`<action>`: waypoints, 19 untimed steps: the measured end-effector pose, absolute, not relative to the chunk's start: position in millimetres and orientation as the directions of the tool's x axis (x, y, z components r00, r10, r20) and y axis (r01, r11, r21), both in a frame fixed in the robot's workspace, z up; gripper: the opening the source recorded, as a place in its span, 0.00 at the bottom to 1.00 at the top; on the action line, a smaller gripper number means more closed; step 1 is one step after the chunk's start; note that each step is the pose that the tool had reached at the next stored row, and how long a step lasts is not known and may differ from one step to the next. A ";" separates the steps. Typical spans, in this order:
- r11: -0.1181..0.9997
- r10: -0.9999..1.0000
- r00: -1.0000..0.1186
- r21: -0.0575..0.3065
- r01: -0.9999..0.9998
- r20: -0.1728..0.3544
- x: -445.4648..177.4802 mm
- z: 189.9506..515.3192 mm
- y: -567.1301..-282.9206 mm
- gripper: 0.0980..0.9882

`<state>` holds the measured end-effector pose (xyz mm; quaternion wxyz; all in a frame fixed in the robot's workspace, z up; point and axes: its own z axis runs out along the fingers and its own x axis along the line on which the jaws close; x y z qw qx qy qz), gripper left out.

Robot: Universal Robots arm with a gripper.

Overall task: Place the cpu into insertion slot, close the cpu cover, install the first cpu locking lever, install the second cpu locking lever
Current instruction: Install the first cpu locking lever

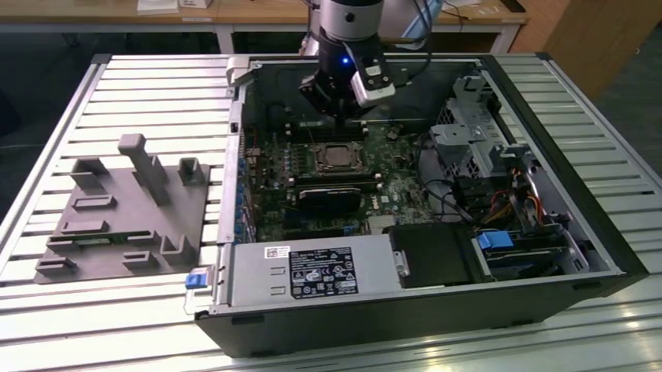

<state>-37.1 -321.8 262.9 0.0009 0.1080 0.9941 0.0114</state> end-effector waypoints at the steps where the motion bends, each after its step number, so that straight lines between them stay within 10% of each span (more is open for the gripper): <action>1: 0.977 0.214 -0.977 0.024 0.214 -0.002 -38.4 262.8 -321.8 0.01; 19: 0.997 0.066 -0.998 0.031 0.066 -0.011 -63.4 260.4 -321.9 0.01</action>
